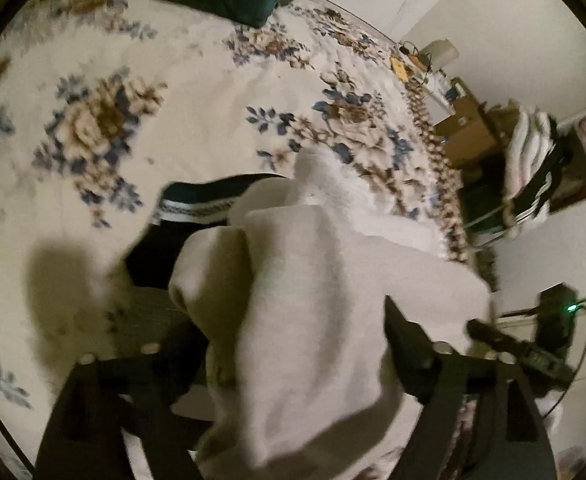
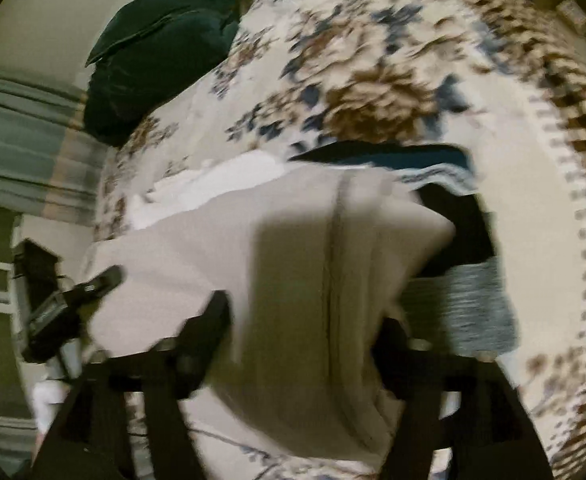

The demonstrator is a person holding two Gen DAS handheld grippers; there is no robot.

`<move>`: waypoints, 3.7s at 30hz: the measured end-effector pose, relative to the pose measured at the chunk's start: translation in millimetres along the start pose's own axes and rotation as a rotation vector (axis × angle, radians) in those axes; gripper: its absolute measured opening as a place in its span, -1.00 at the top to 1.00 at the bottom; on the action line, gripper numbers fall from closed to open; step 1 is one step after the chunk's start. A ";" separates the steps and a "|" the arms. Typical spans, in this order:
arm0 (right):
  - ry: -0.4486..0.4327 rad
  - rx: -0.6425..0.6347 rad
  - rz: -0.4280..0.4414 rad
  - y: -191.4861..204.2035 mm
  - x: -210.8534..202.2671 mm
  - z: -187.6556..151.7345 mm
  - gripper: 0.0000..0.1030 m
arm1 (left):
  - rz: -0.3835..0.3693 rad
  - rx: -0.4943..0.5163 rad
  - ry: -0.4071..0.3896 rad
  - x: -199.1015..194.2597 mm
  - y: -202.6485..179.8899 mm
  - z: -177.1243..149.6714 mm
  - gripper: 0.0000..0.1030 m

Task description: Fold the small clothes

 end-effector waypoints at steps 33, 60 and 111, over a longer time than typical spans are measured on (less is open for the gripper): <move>-0.478 -0.192 -0.524 109.7 -272.1 -165.9 -1.00 | 0.403 0.216 -0.365 -224.7 -155.7 -133.0 -0.98; -0.683 -0.290 -0.473 223.3 -520.3 -374.5 -1.00 | 0.425 0.281 -0.502 -388.9 -226.7 -259.4 -0.98; -0.663 -0.316 -0.446 240.6 -530.4 -382.6 -1.00 | 0.461 0.259 -0.546 -425.0 -232.3 -294.7 -0.99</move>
Point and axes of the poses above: each gripper's, at about its wrist camera, not at the fingertips, and x roughly the way its jaws point, y to its left, z to its top, the point moved 6 cm from there along x, roughly the way its jaws point, and after that the axes turned 4 degrees about -z, right-handed, at the moved point
